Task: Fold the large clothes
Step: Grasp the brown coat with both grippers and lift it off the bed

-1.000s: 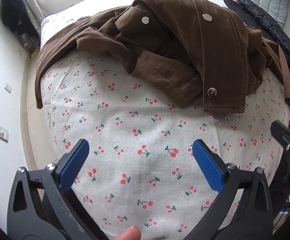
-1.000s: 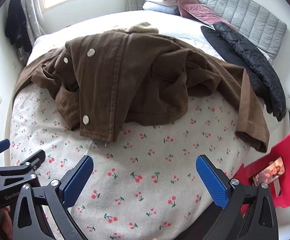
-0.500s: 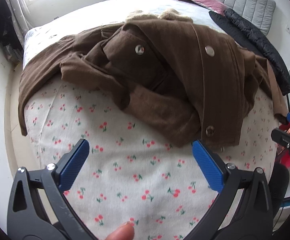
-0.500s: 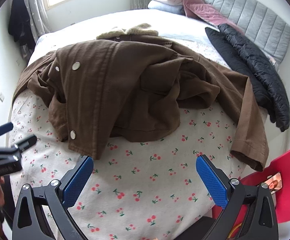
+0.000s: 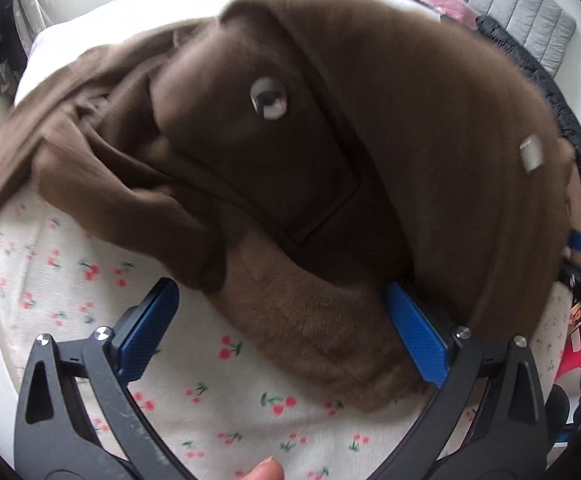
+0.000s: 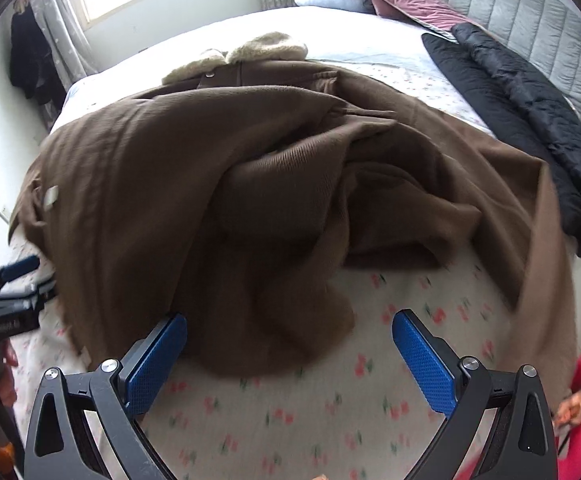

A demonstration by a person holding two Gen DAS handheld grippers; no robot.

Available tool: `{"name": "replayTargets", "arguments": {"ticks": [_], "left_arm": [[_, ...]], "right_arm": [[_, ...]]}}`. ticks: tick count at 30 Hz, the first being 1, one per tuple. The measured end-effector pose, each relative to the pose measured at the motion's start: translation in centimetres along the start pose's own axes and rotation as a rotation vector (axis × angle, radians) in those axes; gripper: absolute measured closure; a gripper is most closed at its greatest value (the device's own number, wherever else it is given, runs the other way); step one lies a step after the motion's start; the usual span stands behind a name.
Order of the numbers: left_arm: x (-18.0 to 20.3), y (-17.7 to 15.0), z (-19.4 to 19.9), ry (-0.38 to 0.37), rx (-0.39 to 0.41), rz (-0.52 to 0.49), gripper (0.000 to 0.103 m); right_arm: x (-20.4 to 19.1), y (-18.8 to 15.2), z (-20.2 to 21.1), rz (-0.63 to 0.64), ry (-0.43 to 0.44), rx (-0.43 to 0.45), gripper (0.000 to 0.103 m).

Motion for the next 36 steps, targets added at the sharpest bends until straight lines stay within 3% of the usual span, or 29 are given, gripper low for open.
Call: {"name": "replayTargets", "arguments": {"ticks": [2, 6, 8, 12, 14, 17, 18, 19, 21, 23, 25, 30, 36], "left_arm": [[0.1, -0.6, -1.6, -0.005, -0.057, 0.011, 0.000], [0.4, -1.2, -1.6, -0.008, -0.040, -0.010, 0.000], [0.5, -1.5, -1.4, -0.015, -0.030, -0.018, 0.000], [0.5, -2.5, -1.0, -0.023, -0.001, -0.031, 0.000], [0.7, -2.8, -0.8, -0.023, 0.009, -0.027, 0.001], [0.5, -3.0, 0.4, -0.056, 0.038, -0.033, 0.030], [0.7, -3.3, 1.3, -0.079, 0.051, -0.038, 0.046], [0.7, -3.6, 2.0, -0.092, 0.062, -0.041, 0.061], [0.8, -4.1, 3.7, -0.128, 0.077, -0.042, 0.077], [0.7, -4.5, 5.3, -0.163, 0.090, -0.037, 0.083], [0.2, -5.0, 7.4, -0.209, 0.111, -0.018, 0.086], [-2.1, -5.3, 12.9, -0.271, 0.180, 0.010, 0.089], [-8.1, -5.1, 20.3, -0.264, 0.310, 0.044, 0.090]], "right_arm": [[0.3, 0.4, -1.9, -0.014, 0.018, -0.023, 0.000], [0.9, -0.1, -5.7, -0.078, 0.098, -0.081, 0.000], [1.3, -0.4, -6.0, -0.100, 0.119, -0.033, 0.000], [0.8, -0.9, -5.9, -0.043, 0.082, 0.047, 0.000], [0.9, -1.0, -5.7, -0.050, 0.084, 0.054, 0.000], [1.2, -1.1, -5.2, -0.093, 0.102, 0.042, 0.002], [1.2, -1.0, -4.8, -0.100, 0.120, 0.056, 0.006], [1.1, -0.8, -4.4, -0.094, 0.125, 0.064, 0.018], [0.6, -0.9, -3.5, -0.068, 0.150, 0.086, 0.039], [0.5, -1.0, -2.3, -0.065, 0.174, 0.104, 0.063], [0.8, -1.5, -0.8, -0.069, 0.198, 0.119, 0.074], [1.6, -3.0, 3.6, -0.095, 0.233, 0.177, 0.079], [2.5, -5.5, 9.9, -0.138, 0.214, 0.277, 0.080]]}}
Point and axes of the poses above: each gripper's, at about its wrist camera, not at the fingertips, and z roughly against the way its jaws point, x to its right, y to its top, the point moved 4 cm from there along -z, roughly the way its jaws point, and after that the axes turned 12 degrees about z, right-handed, at the moved point
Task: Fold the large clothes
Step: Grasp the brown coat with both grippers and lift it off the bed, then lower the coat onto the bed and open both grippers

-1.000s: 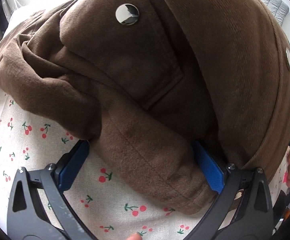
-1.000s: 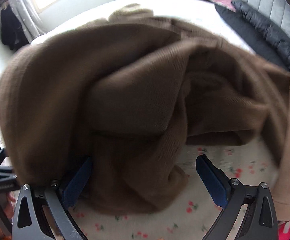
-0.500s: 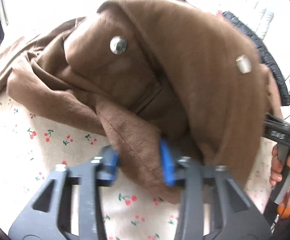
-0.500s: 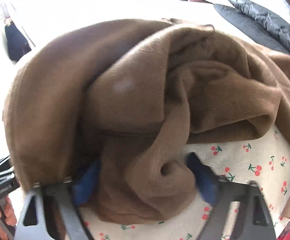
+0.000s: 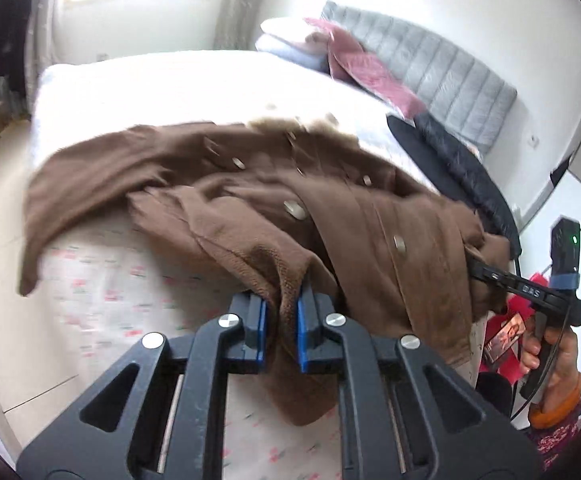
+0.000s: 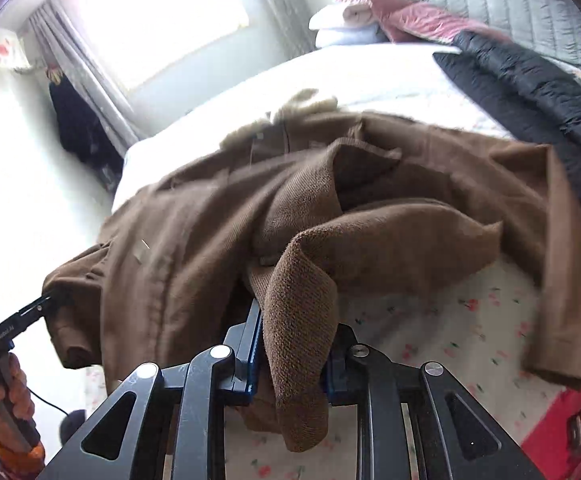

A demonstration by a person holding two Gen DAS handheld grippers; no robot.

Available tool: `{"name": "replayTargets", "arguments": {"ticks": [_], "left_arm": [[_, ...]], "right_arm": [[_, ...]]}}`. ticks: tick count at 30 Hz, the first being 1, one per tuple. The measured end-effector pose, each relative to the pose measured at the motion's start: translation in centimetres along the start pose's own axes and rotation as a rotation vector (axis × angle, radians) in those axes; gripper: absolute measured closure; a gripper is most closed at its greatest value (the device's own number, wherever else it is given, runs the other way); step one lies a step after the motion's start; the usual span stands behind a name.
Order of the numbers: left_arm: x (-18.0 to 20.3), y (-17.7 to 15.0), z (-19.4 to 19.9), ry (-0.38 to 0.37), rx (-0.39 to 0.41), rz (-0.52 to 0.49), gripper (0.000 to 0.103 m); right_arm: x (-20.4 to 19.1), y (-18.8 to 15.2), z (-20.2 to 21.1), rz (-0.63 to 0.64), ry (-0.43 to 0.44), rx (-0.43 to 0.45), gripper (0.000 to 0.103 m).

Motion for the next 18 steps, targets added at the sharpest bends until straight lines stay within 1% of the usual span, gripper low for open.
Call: {"name": "replayTargets", "arguments": {"ticks": [2, 3, 4, 6, 7, 8, 9, 11, 13, 15, 17, 18], "left_arm": [[-1.6, 0.9, 2.2, 0.012, 0.033, 0.025, 0.090], [-2.9, 1.1, 2.9, 0.018, 0.040, 0.038, 0.090], [-4.1, 1.3, 3.4, 0.023, 0.040, 0.055, 0.090], [-5.9, 0.7, 4.7, 0.029, 0.020, 0.084, 0.091], [-6.7, 0.4, 3.8, 0.045, 0.004, 0.091, 0.091], [-6.8, -0.2, 3.3, 0.064, -0.011, 0.091, 0.091], [-7.4, -0.8, 3.0, 0.087, -0.032, 0.089, 0.091], [-8.7, -2.6, 2.2, 0.137, -0.095, 0.088, 0.091], [-9.8, -4.4, 0.9, 0.195, -0.163, 0.085, 0.089], [-10.4, -5.4, 0.8, 0.240, -0.203, 0.073, 0.088], [-11.0, -6.3, 0.6, 0.306, -0.253, 0.028, 0.085], [-11.3, -6.6, 0.7, 0.348, -0.260, -0.002, 0.085]], "right_arm": [[0.5, -0.3, 2.4, -0.015, -0.014, 0.033, 0.080], [0.0, -0.2, 3.7, -0.028, -0.015, 0.043, 0.080], [-0.1, -0.2, 4.0, -0.033, -0.020, 0.046, 0.080], [1.1, -0.9, 5.6, -0.038, -0.059, 0.051, 0.081], [2.0, -0.9, 5.7, -0.042, -0.070, 0.048, 0.081], [2.9, -1.6, 6.4, -0.054, -0.083, 0.036, 0.081], [3.7, -1.9, 6.0, -0.064, -0.085, 0.021, 0.081], [4.6, -3.3, 6.3, -0.089, -0.098, -0.018, 0.080], [5.3, -4.8, 5.8, -0.082, -0.134, -0.076, 0.080], [5.7, -6.3, 5.2, -0.081, -0.149, -0.132, 0.079], [6.1, -7.4, 4.7, -0.081, -0.168, -0.177, 0.075], [6.2, -7.8, 4.7, -0.082, -0.178, -0.191, 0.073]]}}
Point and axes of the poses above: each gripper's, at about its wrist camera, not at the fingertips, and z roughly against the way its jaws point, x to its right, y to its top, the point moved 4 cm from there along -z, roughly the way its jaws point, and after that the axes turned 12 degrees about z, right-handed, at the moved point
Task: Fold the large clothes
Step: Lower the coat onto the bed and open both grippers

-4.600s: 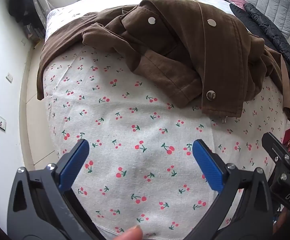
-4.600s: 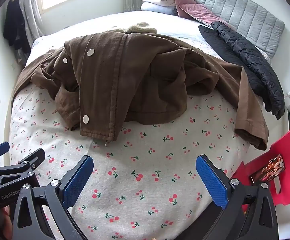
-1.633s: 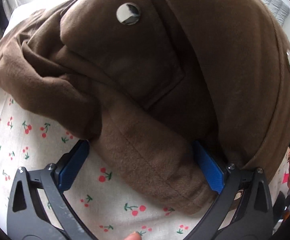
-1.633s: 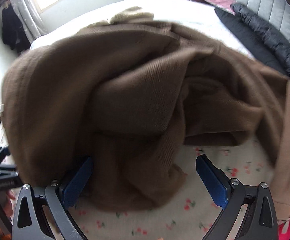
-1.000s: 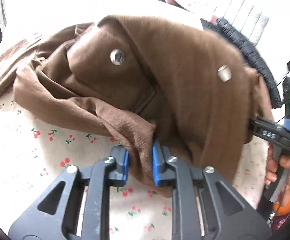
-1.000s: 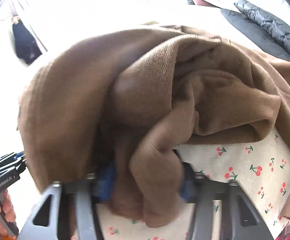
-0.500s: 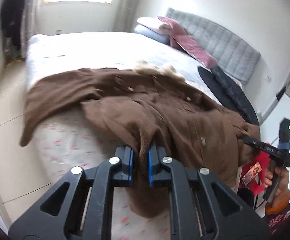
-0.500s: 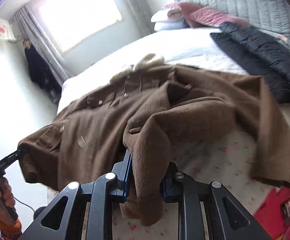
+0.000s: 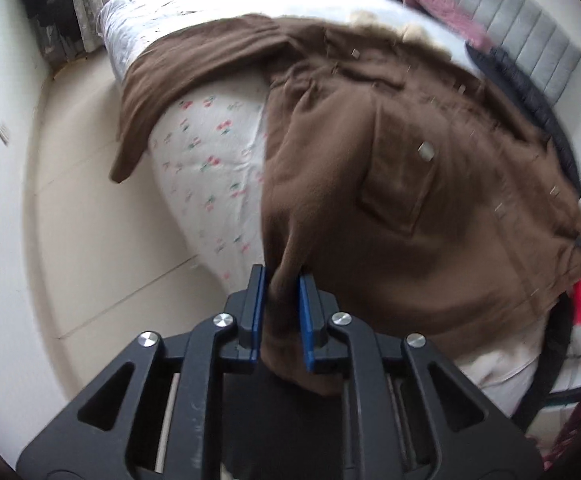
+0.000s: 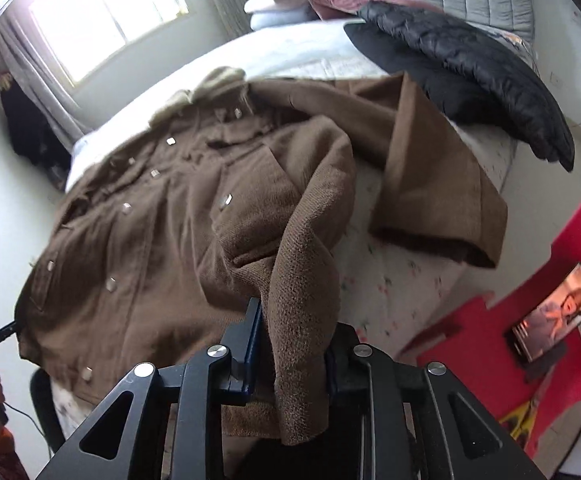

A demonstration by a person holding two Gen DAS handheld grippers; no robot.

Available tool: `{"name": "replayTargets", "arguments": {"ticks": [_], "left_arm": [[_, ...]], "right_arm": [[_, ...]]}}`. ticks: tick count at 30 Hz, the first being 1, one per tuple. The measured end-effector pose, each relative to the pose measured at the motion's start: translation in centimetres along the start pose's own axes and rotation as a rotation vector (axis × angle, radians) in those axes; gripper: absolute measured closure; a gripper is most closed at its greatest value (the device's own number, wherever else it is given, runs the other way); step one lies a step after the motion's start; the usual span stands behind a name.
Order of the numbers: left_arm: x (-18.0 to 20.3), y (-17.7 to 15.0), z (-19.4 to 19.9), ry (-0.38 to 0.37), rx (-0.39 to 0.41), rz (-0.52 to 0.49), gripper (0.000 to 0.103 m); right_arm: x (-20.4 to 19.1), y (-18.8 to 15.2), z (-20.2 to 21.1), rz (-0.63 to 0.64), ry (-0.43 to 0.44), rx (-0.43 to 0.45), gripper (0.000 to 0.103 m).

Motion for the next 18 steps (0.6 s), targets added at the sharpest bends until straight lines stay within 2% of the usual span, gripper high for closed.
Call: {"name": "replayTargets", "arguments": {"ticks": [2, 3, 4, 5, 6, 8, 10, 11, 15, 18], "left_arm": [[-0.7, -0.3, 0.5, 0.088, 0.022, -0.035, 0.080], [-1.1, -0.2, 0.9, 0.103, 0.038, -0.033, 0.069], [-1.5, 0.1, 1.5, 0.105, 0.057, -0.021, 0.048], [-2.0, 0.5, 2.3, 0.089, 0.087, 0.006, 0.037], [-2.3, 0.8, 3.0, 0.069, 0.111, 0.028, 0.021], [-2.6, 1.7, 4.2, -0.002, 0.156, 0.066, 0.018], [-2.3, 3.0, 4.3, -0.060, 0.159, 0.073, 0.017], [-2.2, 3.6, 4.0, -0.066, 0.158, 0.075, 0.017], [-1.1, 6.9, 2.2, -0.023, 0.165, 0.078, 0.014], [-0.4, 9.1, 0.4, -0.004, 0.146, 0.067, 0.013]], "right_arm": [[0.3, -0.1, 0.0, -0.005, -0.030, -0.016, 0.062], [0.4, 0.1, 0.4, 0.000, -0.059, -0.013, 0.058], [0.2, 0.3, 0.9, 0.008, -0.078, -0.003, 0.052], [0.1, 0.4, 1.8, 0.020, -0.104, 0.015, 0.048], [-0.2, 0.7, 2.7, 0.032, -0.134, 0.041, 0.047], [-0.7, 1.6, 4.4, 0.040, -0.166, 0.097, 0.037], [-1.7, 3.0, 5.6, 0.045, -0.158, 0.158, 0.027], [-2.5, 3.9, 5.8, 0.058, -0.141, 0.181, 0.023], [-6.5, 6.7, 4.3, 0.154, -0.094, 0.187, 0.022], [-9.3, 7.9, 1.4, 0.228, -0.071, 0.146, 0.022]]}}
Point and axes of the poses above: each gripper's, at about its wrist camera, not at the fingertips, and z roughly against the way its jaws point, x to its right, y to its top, the point moved 4 cm from there along -z, roughly the way its jaws point, and after that the axes turned 12 degrees about z, right-handed, at the moved point
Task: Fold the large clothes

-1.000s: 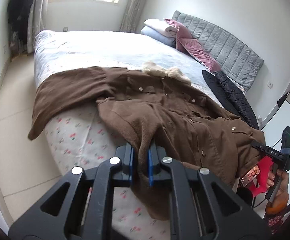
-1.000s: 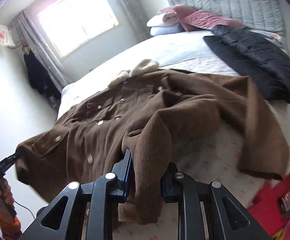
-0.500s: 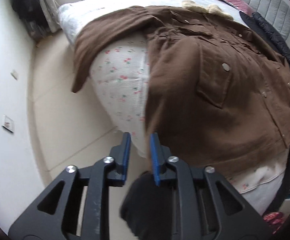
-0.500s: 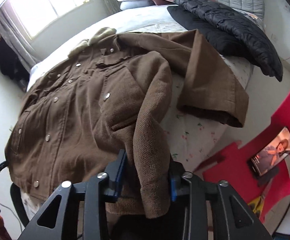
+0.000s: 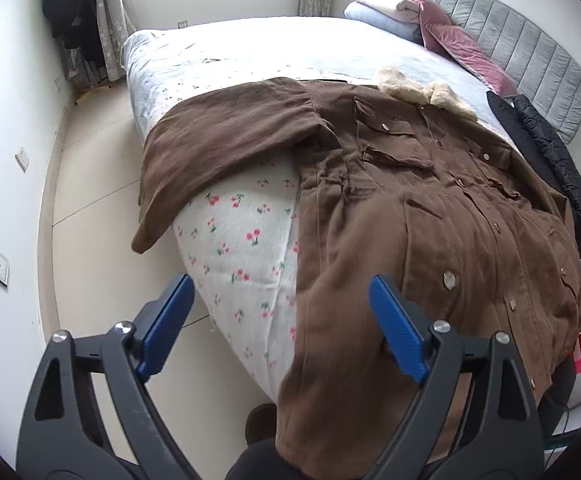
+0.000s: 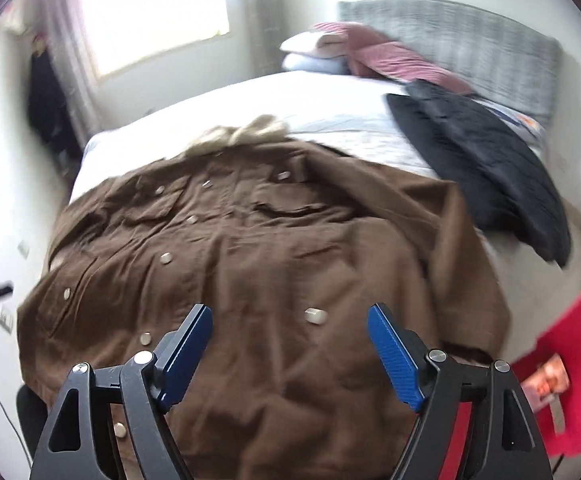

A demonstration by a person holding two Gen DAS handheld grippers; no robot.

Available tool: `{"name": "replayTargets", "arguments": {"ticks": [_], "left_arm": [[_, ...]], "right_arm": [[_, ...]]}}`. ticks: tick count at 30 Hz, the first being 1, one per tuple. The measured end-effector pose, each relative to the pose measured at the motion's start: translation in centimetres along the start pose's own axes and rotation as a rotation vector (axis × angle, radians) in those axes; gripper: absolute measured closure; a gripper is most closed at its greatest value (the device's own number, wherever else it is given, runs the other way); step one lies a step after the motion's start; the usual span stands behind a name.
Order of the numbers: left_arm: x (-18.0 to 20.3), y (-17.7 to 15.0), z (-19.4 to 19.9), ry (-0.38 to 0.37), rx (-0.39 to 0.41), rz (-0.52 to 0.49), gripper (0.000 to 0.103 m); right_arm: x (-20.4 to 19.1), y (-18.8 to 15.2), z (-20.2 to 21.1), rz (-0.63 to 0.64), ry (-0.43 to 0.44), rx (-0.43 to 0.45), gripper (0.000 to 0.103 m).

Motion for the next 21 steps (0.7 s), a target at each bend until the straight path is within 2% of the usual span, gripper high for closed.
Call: {"name": "replayTargets", "arguments": {"ticks": [5, 9, 12, 17, 21], "left_arm": [[1.2, 1.8, -2.8, 0.082, -0.010, -0.060, 0.013], [2.1, 2.8, -4.5, 0.104, -0.035, -0.101, 0.013], [3.2, 4.1, -5.4, 0.107, -0.047, -0.128, 0.013], [6.2, 8.2, -6.7, 0.107, -0.016, -0.203, 0.013], [9.5, 12.2, -8.9, 0.072, 0.015, -0.263, 0.013]], "right_arm": [[-2.5, 0.4, -4.2, 0.043, 0.064, -0.062, 0.022], [-3.1, 0.1, -6.4, 0.051, 0.093, -0.113, 0.022], [-2.9, 1.2, -6.9, 0.061, 0.123, -0.118, 0.022], [-0.7, 5.3, -7.7, 0.092, 0.136, -0.117, 0.022], [2.4, 10.2, -9.8, 0.118, 0.093, -0.126, 0.022]]}}
Point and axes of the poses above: each gripper's, at about its wrist camera, not at the fingertips, and z roughly against the way its jaws point, x to its right, y to its top, the point moved 4 cm from there along -z, roughly the way its jaws point, and after that the axes turned 12 degrees about z, right-handed, at the moved point
